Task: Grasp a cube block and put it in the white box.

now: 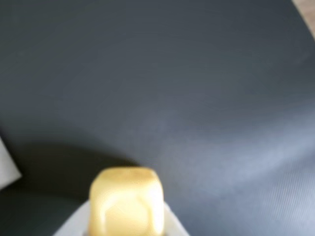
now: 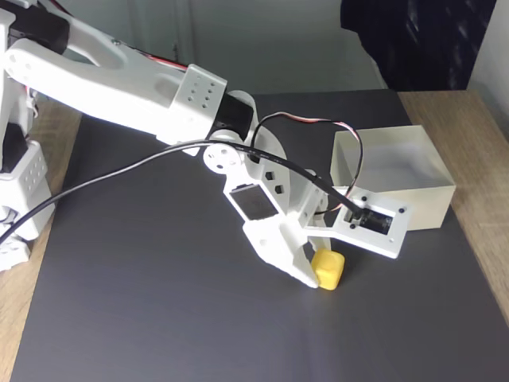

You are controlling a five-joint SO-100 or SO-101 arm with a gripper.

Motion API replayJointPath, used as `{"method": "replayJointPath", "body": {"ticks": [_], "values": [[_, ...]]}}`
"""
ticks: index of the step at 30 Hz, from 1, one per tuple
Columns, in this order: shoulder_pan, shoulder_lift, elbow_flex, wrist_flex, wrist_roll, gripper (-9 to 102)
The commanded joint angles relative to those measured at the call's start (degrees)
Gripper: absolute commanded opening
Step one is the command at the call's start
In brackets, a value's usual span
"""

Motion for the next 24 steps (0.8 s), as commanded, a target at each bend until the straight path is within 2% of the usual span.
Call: {"method": "replayJointPath", "body": {"ticks": [1, 13, 24], "values": [[-0.79, 2.72, -1.67, 1.14, 0.44, 0], [-1.05, 6.86, -0.18, 3.96, 2.99, 0], [-2.99, 17.75, -0.18, 7.47, 2.11, 0]]}}
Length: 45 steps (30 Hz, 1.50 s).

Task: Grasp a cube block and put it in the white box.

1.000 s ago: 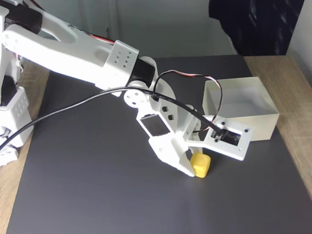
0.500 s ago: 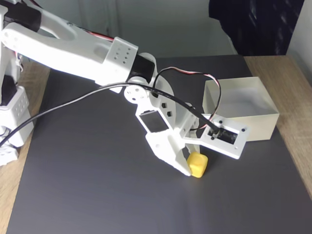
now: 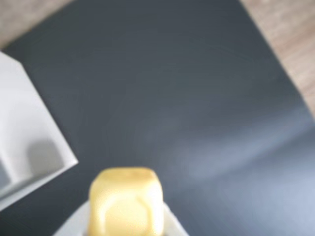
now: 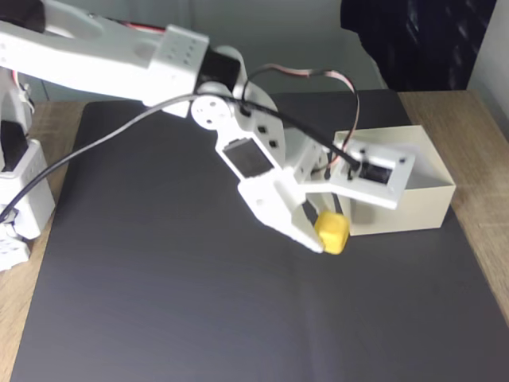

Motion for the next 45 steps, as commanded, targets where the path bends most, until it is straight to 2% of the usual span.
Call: {"method": "replayJointPath", "body": {"ticks": [1, 10, 15, 24, 29, 45], "values": [[-0.53, 6.86, -0.35, 1.67, -0.7, 0], [-5.89, 14.06, -0.79, 2.99, -2.37, 0], [-10.37, 13.54, -7.82, 3.78, -4.13, 0], [-13.97, -0.26, -33.75, 8.88, -3.78, 0], [-14.24, -8.35, -41.92, 9.93, -4.22, 1], [-15.56, -21.62, -43.86, 6.33, -4.13, 1]]}}
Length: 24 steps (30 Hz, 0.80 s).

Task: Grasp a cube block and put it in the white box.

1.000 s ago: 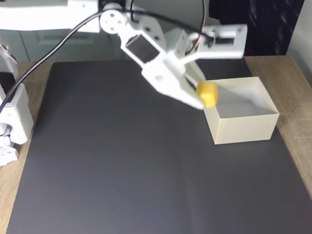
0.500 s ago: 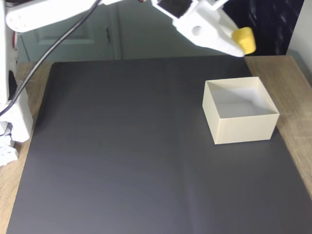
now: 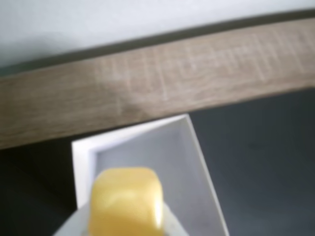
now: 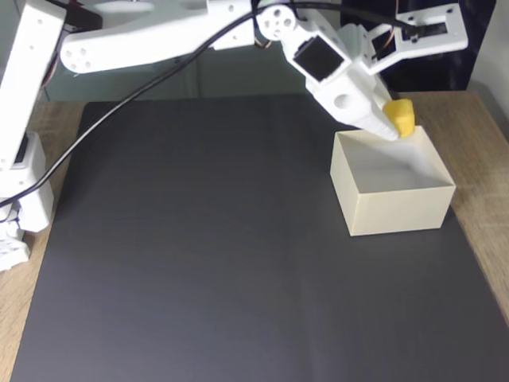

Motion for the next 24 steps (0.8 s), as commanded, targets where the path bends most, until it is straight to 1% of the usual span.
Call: {"method": "replayJointPath", "body": {"ticks": [1, 7, 18, 24], "values": [[-0.88, 0.0, -2.72, -1.23, -0.09, 1], [-0.7, -1.76, -2.9, -2.81, -0.18, 2], [0.7, -2.2, -2.9, -3.43, -0.7, 20], [2.02, -2.2, -2.9, -3.6, -0.79, 23]]}}
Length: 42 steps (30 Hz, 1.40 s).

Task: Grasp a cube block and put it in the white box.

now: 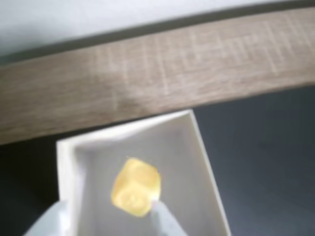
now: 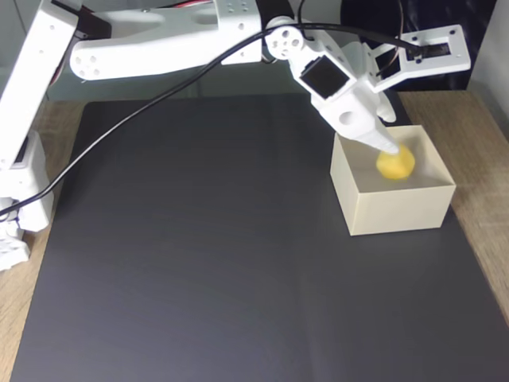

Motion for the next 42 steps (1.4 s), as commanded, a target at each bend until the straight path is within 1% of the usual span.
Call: {"method": "replayJointPath", "body": {"ticks": [1, 7, 16, 20, 26, 35, 42], "values": [[0.79, 0.79, -2.9, -0.79, -0.26, 24], [1.05, 1.05, -2.9, -0.44, -0.26, 23], [0.0, 3.87, -2.46, 2.37, 0.26, 11], [-1.05, 6.06, -2.2, 5.45, 0.26, 5], [-2.64, 11.87, 1.14, 7.38, -0.18, 1], [-2.81, 29.53, 18.81, 5.54, -0.62, 0], [-2.29, 47.2, 41.04, 0.0, -0.09, 0]]}}
